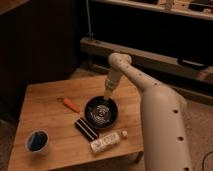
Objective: Drag the ceramic bowl in a circle
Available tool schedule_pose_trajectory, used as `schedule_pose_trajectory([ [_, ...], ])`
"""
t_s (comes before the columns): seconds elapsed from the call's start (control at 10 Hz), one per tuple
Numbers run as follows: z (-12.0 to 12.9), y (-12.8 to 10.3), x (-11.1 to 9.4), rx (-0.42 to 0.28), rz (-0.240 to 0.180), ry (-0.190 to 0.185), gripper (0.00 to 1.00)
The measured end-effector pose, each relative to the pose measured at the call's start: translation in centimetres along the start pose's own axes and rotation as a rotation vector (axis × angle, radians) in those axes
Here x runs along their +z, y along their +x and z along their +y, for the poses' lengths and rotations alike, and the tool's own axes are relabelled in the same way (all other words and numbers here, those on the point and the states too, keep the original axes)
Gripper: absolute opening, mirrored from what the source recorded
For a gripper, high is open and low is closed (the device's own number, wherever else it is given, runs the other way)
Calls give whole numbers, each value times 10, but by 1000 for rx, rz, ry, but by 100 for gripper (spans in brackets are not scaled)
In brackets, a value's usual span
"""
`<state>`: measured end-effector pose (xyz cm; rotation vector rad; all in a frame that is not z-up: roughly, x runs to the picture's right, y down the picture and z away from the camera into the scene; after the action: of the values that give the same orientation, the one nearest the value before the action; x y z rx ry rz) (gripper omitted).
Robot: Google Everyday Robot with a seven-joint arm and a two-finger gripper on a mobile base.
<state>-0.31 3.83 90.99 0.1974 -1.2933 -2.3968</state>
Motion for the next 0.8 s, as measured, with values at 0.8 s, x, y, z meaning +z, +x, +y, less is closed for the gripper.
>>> schedule_pose_trajectory([
  [0.8,71,-24,-43,121,38,-111,0],
])
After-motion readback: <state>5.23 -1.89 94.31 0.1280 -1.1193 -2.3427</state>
